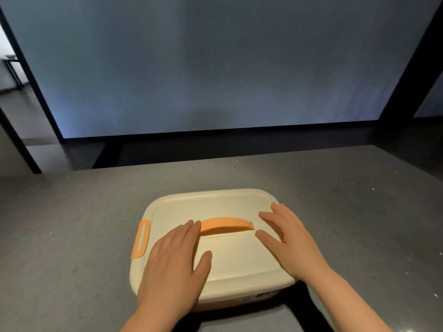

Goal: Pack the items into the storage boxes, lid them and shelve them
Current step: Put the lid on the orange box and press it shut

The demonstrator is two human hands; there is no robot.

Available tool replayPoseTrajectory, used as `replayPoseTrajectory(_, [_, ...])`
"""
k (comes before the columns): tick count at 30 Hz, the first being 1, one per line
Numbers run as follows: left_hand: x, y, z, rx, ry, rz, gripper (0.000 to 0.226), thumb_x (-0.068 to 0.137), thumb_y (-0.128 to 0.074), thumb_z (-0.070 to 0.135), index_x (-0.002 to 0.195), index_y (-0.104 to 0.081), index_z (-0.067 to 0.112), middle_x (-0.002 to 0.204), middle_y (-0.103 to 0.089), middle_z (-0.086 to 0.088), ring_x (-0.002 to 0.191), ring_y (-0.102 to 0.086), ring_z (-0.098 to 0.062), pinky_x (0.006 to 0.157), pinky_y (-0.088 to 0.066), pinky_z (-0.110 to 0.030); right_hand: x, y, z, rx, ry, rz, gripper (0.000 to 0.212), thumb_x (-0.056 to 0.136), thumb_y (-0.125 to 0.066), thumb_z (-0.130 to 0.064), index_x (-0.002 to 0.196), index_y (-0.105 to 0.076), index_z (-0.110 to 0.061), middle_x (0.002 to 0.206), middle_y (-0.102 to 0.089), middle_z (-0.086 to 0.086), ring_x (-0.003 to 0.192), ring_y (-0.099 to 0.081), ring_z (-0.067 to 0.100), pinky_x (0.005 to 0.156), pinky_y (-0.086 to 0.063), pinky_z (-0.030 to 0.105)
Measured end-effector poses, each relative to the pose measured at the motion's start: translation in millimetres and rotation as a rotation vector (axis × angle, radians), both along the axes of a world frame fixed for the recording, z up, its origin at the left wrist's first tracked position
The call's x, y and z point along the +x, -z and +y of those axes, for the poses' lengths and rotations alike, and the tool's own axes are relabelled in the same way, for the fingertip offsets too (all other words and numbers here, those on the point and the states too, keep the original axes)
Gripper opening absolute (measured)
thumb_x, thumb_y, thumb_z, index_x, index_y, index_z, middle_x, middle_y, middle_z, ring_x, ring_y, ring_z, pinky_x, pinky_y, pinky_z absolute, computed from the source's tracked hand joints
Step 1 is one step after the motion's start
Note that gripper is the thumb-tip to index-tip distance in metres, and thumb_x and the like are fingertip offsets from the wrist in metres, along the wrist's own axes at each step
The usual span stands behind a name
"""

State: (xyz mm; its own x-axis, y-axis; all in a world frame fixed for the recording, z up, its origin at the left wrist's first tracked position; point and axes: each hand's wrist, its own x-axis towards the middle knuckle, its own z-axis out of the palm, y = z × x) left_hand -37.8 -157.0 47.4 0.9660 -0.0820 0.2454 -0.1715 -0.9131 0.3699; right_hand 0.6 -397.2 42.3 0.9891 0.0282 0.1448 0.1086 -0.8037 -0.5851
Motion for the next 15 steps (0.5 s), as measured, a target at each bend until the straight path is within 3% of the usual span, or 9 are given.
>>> replayPoseTrajectory(5, [-1.7,-3.4,-3.3,0.002,-0.044,0.008,0.063,0.083,-0.031,0.058,0.143,-0.032,0.039,0.147,-0.034,0.020,0.135,-0.032,-0.004,0.109,-0.023,-0.023,-0.5,1.7,-2.0,0.046,0.027,0.030,0.051,0.088,-0.056,-0.054,0.136,-0.045,-0.042,0.156,-0.016,-0.020,0.144,-0.012,0.001,0.108,-0.024,0.026])
replayPoseTrajectory(10, [-1.7,-2.3,-5.0,-0.021,-0.102,-0.002,0.063,0.079,-0.026,0.058,0.138,-0.040,0.039,0.142,-0.041,0.021,0.131,-0.037,-0.003,0.105,-0.029,-0.023,2.0,-0.7,2.1,0.009,0.057,0.006,0.044,0.089,-0.053,-0.054,0.131,-0.047,-0.042,0.154,-0.021,-0.022,0.141,-0.014,0.003,0.101,-0.033,0.030])
replayPoseTrajectory(15, [-2.1,-3.5,-5.9,0.003,-0.112,0.000,0.059,0.081,-0.036,0.050,0.137,-0.043,0.034,0.142,-0.045,0.014,0.130,-0.040,-0.010,0.103,-0.034,-0.030,0.5,-2.1,5.2,-0.001,0.096,-0.021,0.042,0.090,-0.054,-0.051,0.130,-0.052,-0.037,0.152,-0.029,-0.018,0.140,-0.021,0.007,0.100,-0.033,0.029])
